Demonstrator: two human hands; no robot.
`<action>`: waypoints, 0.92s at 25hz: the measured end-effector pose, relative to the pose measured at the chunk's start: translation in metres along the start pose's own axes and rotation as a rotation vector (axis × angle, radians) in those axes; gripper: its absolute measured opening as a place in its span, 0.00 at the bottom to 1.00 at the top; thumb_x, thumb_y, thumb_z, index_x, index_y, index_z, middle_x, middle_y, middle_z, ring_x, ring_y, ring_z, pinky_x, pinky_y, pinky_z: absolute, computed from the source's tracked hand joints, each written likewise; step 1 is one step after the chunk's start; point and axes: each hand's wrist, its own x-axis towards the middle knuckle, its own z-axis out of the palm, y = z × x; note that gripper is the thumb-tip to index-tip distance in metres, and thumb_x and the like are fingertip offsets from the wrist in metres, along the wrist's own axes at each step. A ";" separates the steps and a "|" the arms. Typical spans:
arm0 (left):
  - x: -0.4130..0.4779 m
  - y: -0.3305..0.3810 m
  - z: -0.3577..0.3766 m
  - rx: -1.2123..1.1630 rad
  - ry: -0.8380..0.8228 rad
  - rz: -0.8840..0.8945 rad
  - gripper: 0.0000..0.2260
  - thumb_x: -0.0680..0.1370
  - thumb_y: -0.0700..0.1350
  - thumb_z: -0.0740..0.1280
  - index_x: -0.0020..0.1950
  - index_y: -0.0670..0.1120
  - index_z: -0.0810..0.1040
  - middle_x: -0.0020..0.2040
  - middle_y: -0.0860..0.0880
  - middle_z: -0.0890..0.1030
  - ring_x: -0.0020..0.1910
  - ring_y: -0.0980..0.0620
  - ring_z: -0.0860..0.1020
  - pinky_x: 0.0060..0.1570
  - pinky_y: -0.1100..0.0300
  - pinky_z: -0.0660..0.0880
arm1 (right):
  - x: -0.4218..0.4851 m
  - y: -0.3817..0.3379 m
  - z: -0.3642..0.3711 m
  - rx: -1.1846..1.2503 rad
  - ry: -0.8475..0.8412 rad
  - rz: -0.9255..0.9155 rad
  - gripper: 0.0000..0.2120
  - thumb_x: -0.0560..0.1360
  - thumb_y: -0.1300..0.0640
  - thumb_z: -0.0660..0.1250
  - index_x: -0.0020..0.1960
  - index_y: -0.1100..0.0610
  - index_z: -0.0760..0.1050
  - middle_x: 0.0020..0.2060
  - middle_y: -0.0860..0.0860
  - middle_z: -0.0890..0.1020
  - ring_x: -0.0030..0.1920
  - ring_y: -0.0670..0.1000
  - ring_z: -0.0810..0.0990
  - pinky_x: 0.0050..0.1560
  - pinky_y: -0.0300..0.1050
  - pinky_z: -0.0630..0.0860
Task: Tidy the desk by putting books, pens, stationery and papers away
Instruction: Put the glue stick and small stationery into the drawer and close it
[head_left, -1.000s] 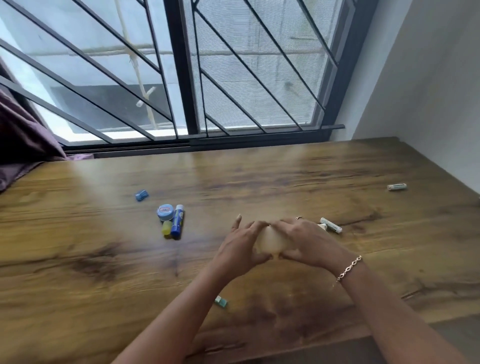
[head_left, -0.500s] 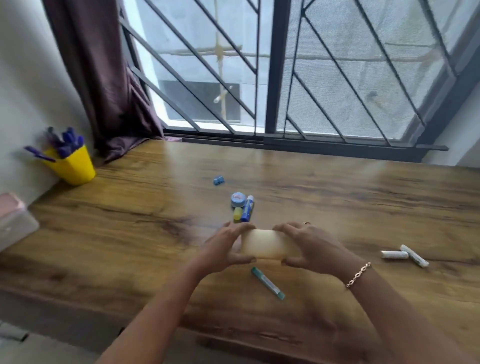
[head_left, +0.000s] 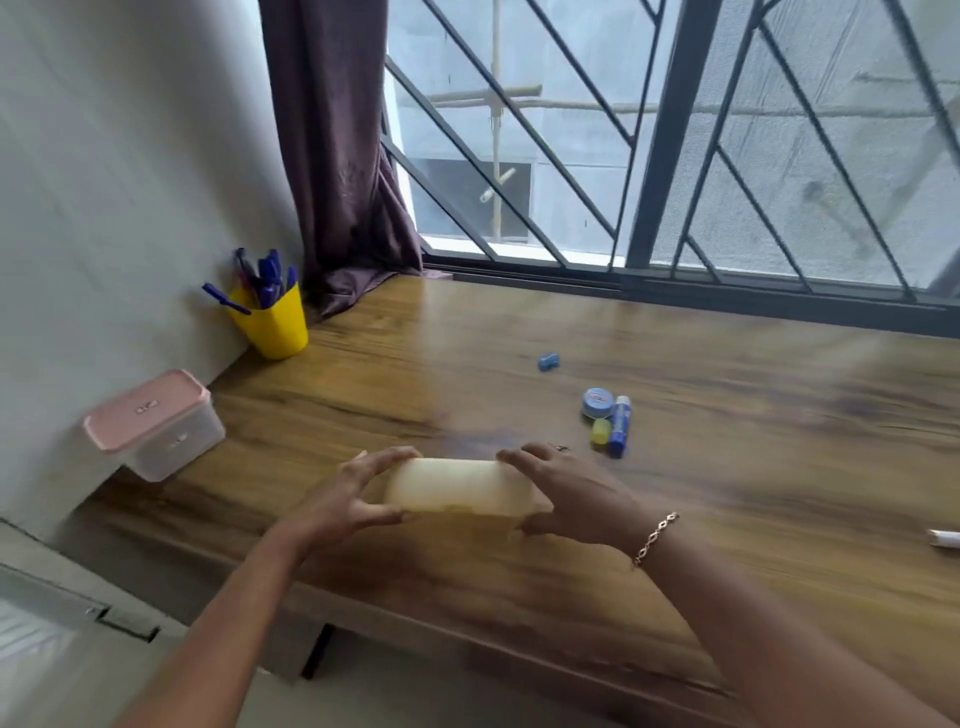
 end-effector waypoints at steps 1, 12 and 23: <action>-0.005 -0.014 -0.010 0.012 -0.003 -0.032 0.28 0.58 0.64 0.68 0.54 0.80 0.64 0.66 0.56 0.72 0.69 0.48 0.66 0.69 0.53 0.62 | 0.003 -0.003 0.002 0.035 -0.019 0.021 0.37 0.70 0.45 0.70 0.74 0.51 0.57 0.69 0.50 0.67 0.66 0.53 0.68 0.63 0.46 0.68; -0.009 -0.072 -0.051 0.008 -0.088 -0.149 0.30 0.70 0.49 0.74 0.60 0.74 0.62 0.73 0.48 0.64 0.72 0.46 0.61 0.69 0.46 0.63 | -0.006 0.029 0.002 0.303 0.224 0.359 0.24 0.70 0.54 0.72 0.64 0.58 0.72 0.53 0.52 0.78 0.51 0.47 0.76 0.59 0.46 0.73; 0.063 0.083 0.025 0.205 0.136 0.097 0.22 0.73 0.54 0.70 0.64 0.49 0.74 0.62 0.51 0.78 0.64 0.51 0.73 0.63 0.57 0.67 | 0.008 0.118 -0.019 0.485 0.435 0.810 0.17 0.69 0.60 0.73 0.55 0.64 0.75 0.41 0.56 0.79 0.43 0.57 0.79 0.52 0.57 0.78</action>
